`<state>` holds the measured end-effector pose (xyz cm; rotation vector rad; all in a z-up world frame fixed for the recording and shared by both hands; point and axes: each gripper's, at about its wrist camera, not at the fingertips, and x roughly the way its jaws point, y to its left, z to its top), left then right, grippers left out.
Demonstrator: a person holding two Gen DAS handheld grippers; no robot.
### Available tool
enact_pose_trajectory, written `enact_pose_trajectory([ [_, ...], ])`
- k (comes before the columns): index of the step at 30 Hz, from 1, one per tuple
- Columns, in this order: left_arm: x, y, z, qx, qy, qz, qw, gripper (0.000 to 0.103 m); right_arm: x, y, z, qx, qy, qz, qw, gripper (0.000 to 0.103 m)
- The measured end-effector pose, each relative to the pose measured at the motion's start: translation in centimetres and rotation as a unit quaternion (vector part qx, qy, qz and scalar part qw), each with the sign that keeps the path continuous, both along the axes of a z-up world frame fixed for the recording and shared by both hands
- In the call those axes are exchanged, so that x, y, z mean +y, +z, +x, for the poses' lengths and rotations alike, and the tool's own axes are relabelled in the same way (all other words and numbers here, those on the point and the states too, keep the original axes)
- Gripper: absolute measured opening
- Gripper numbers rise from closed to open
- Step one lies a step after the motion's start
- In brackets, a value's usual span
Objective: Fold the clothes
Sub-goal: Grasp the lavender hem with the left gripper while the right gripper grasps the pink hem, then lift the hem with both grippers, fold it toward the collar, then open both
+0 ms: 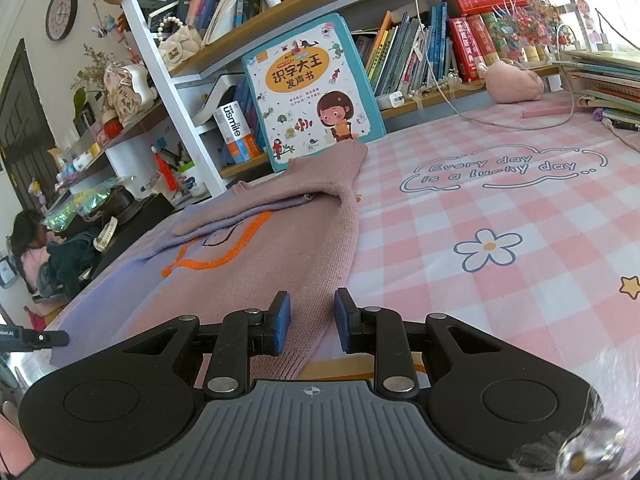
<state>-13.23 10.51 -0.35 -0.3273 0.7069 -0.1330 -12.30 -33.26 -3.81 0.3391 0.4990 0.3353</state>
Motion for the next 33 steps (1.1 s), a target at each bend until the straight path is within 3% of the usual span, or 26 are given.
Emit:
enact_pose_trajectory([
  [3, 0.2, -0.3, 0.0, 0.004, 0.002, -0.006, 1.0000, 0.016, 0.7, 0.7, -0.2, 0.012, -0.001, -0.021, 1.000, 0.030],
  [5, 0.3, -0.3, 0.0, 0.004, 0.002, -0.009, 1.0000, 0.016, 1.5, 1.2, -0.7, 0.021, 0.004, -0.043, 0.999, 0.044],
  [10, 0.1, -0.5, -0.5, -0.009, -0.002, -0.004, 0.9999, 0.017, 4.0, 2.0, -2.8, 0.035, 0.027, -0.111, 0.993, 0.044],
  [14, -0.1, -0.8, -0.9, -0.027, -0.004, -0.010, 0.9996, 0.025, 5.6, 2.1, -3.2, 0.037, 0.022, -0.154, 0.987, 0.044],
  [20, -1.5, -1.1, -2.1, -0.065, -0.007, 0.041, 0.9970, 0.026, 6.2, 2.2, -2.9, 0.048, 0.009, -0.164, 0.985, 0.035],
  [24, -2.3, -1.1, -2.7, -0.079, -0.014, 0.075, 0.9940, 0.026, 6.2, 2.3, -3.2, 0.060, 0.002, -0.153, 0.986, 0.029],
  [26, -2.6, -1.2, -2.9, -0.087, -0.037, 0.103, 0.9901, 0.023, 5.9, 2.3, -3.2, 0.064, 0.008, -0.127, 0.990, 0.011],
  [27, -2.5, -1.1, -3.0, -0.090, -0.048, 0.109, 0.9888, 0.020, 5.4, 2.2, -3.0, 0.070, 0.009, -0.097, 0.993, 0.010],
  [28, -2.1, -1.1, -3.0, -0.088, -0.053, 0.088, 0.9908, 0.005, 4.9, 2.1, -2.9, 0.076, 0.010, -0.066, 0.995, 0.010],
  [33, 0.1, 0.3, -3.3, -0.100, -0.049, -0.011, 0.9937, 0.005, 2.2, 3.1, -3.3, 0.049, 0.012, 0.055, 0.997, 0.009],
])
